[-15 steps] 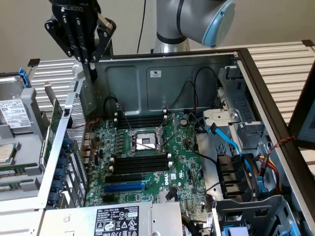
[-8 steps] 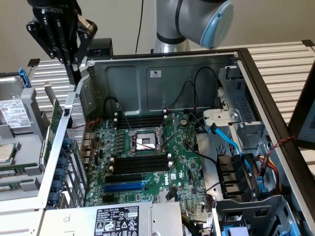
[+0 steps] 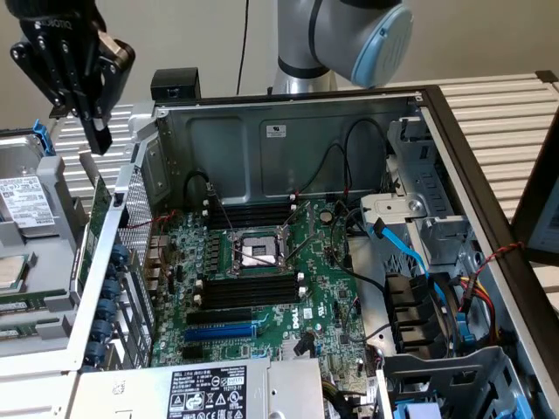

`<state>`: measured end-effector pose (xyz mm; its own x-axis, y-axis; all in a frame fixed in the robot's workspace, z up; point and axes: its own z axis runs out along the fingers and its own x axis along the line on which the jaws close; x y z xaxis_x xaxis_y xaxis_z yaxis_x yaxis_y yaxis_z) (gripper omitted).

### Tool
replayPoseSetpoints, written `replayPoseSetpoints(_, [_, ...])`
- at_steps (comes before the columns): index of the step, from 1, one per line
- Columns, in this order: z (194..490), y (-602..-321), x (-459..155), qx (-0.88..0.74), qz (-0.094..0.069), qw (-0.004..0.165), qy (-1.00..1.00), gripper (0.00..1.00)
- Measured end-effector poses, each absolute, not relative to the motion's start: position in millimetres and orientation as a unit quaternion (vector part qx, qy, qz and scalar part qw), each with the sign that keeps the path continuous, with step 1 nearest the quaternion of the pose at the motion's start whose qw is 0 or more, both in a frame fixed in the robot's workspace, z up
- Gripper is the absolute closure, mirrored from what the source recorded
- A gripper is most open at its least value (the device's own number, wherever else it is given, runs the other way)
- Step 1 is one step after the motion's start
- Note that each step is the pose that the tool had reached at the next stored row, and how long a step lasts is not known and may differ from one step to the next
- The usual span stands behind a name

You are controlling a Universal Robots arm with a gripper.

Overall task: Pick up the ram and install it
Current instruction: 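Reach for the ram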

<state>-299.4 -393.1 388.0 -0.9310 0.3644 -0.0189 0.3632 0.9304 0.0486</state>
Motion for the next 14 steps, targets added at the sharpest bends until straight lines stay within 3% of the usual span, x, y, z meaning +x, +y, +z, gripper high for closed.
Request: replayPoseSetpoints(14, [382,-390,-363,0.185,0.022,0.014,0.982,0.89])
